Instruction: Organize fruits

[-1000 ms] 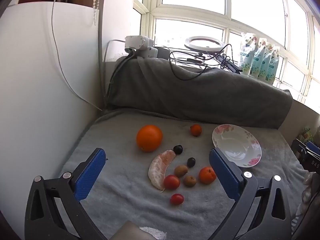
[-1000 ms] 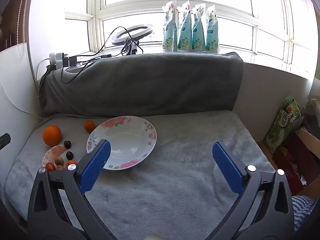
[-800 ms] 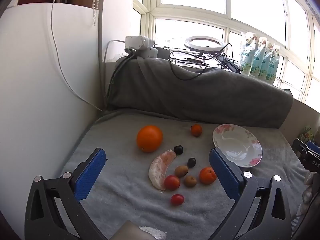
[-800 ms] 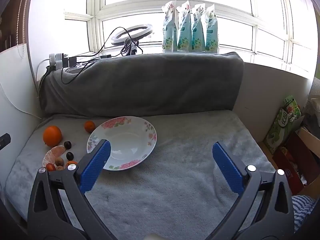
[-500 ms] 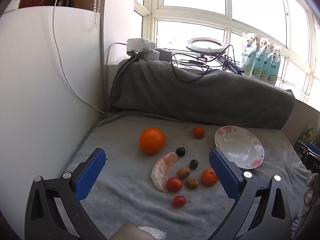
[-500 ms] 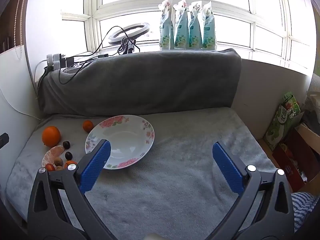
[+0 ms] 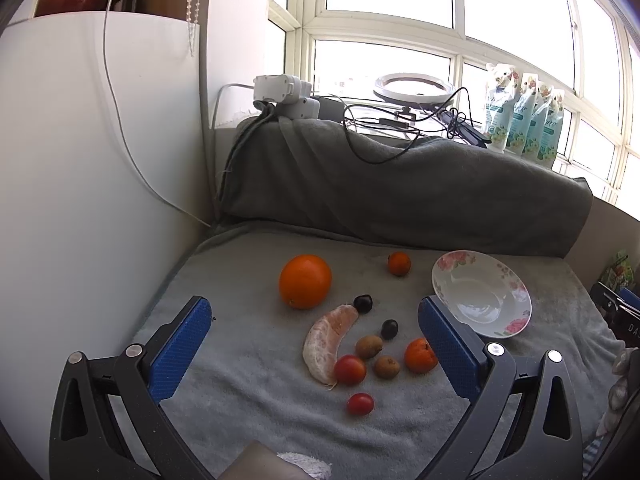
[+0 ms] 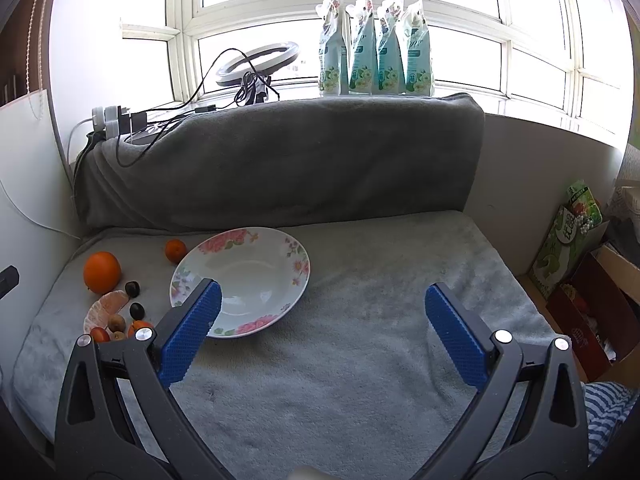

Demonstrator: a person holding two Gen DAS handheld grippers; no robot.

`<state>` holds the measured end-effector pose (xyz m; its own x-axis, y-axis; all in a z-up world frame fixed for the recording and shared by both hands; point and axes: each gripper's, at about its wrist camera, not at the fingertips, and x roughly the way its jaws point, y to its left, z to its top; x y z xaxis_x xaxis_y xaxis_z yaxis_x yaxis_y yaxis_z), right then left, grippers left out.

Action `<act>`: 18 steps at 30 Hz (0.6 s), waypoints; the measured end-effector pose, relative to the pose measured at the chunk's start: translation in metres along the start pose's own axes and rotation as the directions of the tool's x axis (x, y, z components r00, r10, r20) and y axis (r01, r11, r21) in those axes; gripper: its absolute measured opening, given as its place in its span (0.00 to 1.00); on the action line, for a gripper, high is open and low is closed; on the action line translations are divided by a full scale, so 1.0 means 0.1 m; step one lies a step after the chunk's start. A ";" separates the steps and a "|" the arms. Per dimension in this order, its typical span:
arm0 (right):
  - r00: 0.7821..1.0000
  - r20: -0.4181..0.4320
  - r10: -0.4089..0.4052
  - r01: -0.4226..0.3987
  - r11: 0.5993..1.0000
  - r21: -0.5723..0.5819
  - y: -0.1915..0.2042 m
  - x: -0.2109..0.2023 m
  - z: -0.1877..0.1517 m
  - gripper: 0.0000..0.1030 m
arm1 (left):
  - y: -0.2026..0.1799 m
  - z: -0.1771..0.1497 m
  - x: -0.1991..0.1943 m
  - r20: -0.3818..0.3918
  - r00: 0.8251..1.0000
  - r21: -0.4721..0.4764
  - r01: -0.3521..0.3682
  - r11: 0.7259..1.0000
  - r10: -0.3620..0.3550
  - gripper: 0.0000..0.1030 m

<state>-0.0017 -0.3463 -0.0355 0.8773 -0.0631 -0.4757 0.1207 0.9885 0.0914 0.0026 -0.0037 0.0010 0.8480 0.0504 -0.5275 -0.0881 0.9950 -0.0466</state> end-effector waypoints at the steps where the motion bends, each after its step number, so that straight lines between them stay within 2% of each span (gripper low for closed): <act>1: 1.000 -0.001 0.001 -0.001 1.000 0.000 0.00 0.00 0.00 1.00 | 0.00 0.00 0.00 0.000 1.000 0.000 0.001 1.000 -0.001 1.00; 18: 1.000 -0.005 0.005 -0.005 1.000 0.001 0.03 -0.01 -0.02 1.00 | 0.00 -0.01 -0.02 0.006 1.000 0.001 -0.001 1.000 0.001 1.00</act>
<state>-0.0029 -0.3434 -0.0362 0.8757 -0.0577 -0.4795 0.1171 0.9886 0.0950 0.0001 -0.0037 0.0010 0.8511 0.0521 -0.5223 -0.0884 0.9951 -0.0447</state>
